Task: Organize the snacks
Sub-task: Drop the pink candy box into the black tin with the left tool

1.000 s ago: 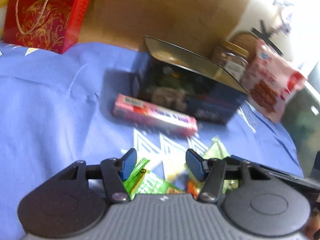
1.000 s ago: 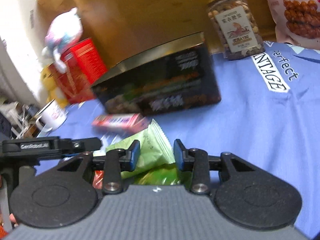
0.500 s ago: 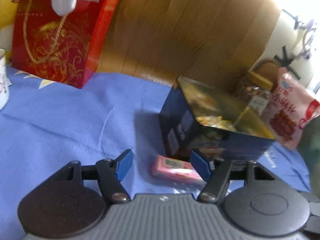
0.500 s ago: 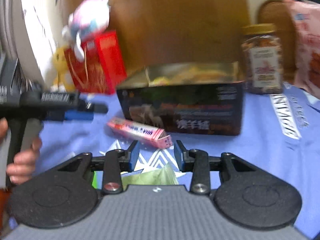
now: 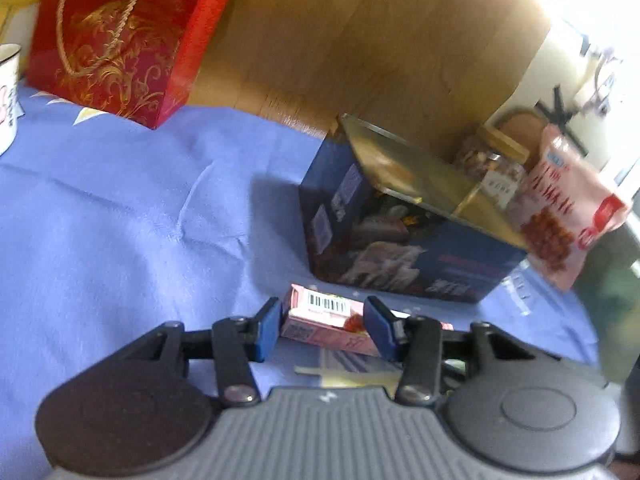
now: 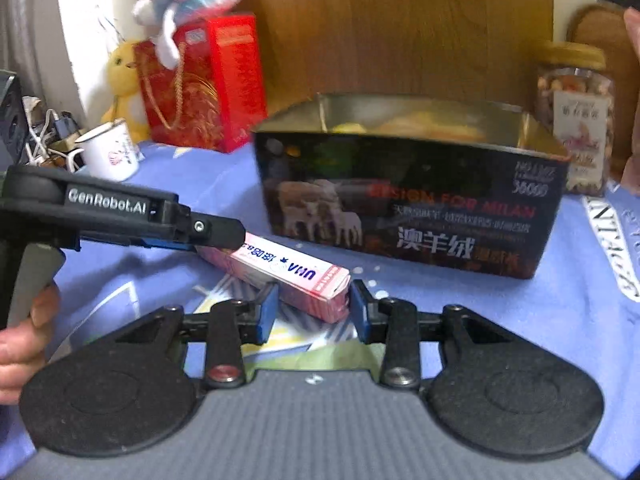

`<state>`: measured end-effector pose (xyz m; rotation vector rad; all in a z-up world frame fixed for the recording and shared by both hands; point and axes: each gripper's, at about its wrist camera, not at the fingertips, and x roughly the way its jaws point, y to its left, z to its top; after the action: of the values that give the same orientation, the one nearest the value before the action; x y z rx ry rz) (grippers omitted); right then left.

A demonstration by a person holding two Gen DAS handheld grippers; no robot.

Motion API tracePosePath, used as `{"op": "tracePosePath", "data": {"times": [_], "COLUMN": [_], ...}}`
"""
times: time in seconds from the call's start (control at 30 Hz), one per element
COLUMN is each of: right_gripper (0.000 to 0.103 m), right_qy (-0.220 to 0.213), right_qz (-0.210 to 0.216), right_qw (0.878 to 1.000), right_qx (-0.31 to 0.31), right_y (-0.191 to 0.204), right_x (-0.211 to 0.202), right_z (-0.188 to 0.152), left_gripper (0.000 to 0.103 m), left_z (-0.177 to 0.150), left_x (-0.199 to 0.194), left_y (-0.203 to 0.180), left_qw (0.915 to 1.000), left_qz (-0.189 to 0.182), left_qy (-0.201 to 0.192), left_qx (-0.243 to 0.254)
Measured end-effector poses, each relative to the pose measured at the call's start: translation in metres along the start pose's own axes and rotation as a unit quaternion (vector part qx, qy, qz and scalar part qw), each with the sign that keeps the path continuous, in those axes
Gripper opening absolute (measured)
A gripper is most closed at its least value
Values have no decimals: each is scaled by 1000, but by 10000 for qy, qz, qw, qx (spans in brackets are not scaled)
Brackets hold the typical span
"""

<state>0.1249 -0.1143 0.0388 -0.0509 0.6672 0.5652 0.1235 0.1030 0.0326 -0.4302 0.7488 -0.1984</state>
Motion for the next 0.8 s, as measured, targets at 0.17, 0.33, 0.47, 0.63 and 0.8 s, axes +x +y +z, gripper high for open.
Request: {"op": "tracePosePath", "data": {"times": [0.17,0.33,0.47,0.63,0.8], "right_gripper": [41,45,48,48,48], "right_qy": [-889,-1275,-1049,-1322,-904], "right_qz": [-386,-664,-1160,-942,-81], "right_qw": [9943,9891,9877,9851,9859], "right_qx": [-436,-322,-19,569,1407], "right_y": [3,-31,-57,-75,-83], "right_x": [-36,-33,-14,-58,-74], "right_z": [21,55,63,33,-7], "left_gripper": [46,46,51,51,57], "left_z": [31,72,86,66,24], "left_x": [-18,10,61,35,5], "left_y": [-32,-70,-84,-79,-66], "left_qw": [9975,9936,9974,9953,9961], "left_qz": [-281,-304,-175,-497,-730], "left_qy": [-578,-906,-351,-547,-63], "left_qx": [305,609,611,627,491]}}
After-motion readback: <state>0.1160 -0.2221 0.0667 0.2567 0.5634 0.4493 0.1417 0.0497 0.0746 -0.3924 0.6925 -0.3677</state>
